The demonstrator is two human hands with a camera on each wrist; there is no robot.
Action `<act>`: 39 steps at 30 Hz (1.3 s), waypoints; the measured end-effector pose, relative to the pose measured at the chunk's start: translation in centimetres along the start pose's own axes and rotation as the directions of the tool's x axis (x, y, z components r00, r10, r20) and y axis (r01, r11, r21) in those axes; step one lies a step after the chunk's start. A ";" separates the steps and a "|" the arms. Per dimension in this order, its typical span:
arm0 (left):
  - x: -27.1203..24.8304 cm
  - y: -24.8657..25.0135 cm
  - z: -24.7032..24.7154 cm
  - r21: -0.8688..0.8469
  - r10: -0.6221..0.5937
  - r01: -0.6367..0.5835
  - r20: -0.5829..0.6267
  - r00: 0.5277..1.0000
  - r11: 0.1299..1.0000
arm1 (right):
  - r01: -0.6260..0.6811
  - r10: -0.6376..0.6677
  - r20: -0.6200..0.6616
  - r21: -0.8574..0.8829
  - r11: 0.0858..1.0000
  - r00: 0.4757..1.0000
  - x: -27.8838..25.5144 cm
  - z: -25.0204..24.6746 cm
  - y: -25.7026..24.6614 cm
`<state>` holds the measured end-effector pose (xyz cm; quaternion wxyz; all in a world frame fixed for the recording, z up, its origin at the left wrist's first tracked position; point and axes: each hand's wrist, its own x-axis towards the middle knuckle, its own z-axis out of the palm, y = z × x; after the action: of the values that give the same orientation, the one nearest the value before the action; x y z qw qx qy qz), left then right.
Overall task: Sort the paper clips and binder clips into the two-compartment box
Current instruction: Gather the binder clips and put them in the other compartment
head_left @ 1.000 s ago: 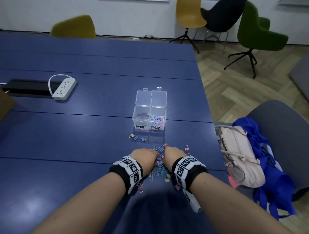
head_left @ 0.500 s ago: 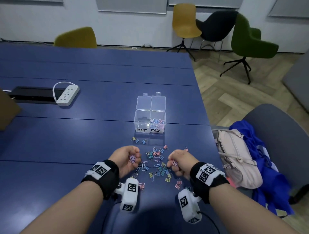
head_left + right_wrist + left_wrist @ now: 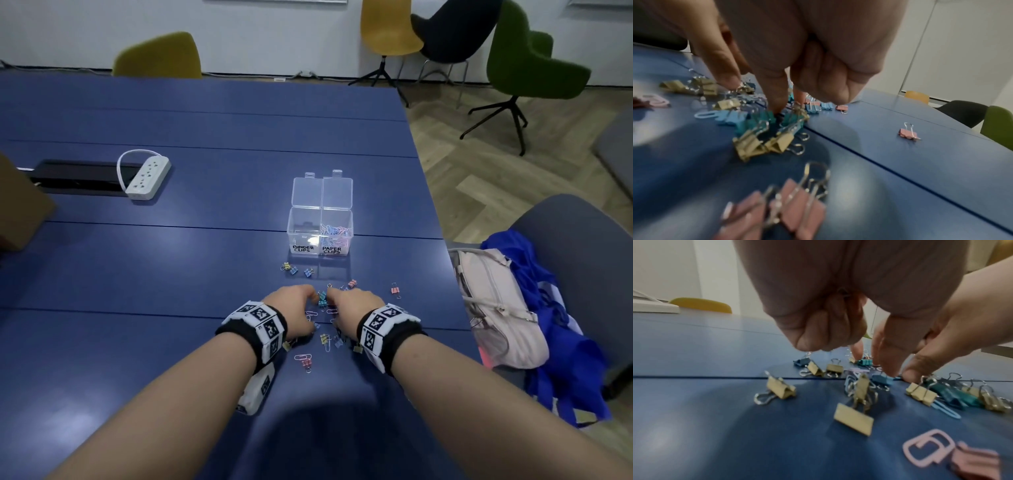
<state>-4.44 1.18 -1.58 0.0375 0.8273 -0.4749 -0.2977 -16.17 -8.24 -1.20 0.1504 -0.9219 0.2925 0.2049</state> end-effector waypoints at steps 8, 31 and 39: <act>1.0 -0.9 -0.4 0.093 0.036 -0.041 0.056 0.998 0.995 | -0.032 0.032 0.016 0.000 1.000 0.999 0.0 0.4 0.0; -0.6 -0.5 -0.4 -0.559 0.010 -0.006 0.005 1.000 0.829 | -0.285 0.225 0.216 0.892 0.350 0.950 -2.9 -0.2 2.6; -3.1 -1.4 -0.3 -0.961 -0.060 0.149 0.167 0.984 -0.232 | -0.125 0.157 0.188 0.931 -0.342 0.970 -4.3 2.5 3.4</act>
<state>-4.36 4.38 -0.43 0.6301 0.5145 0.0071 -0.5815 -22.17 -7.80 -1.93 0.8049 -0.3729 0.4484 -0.1099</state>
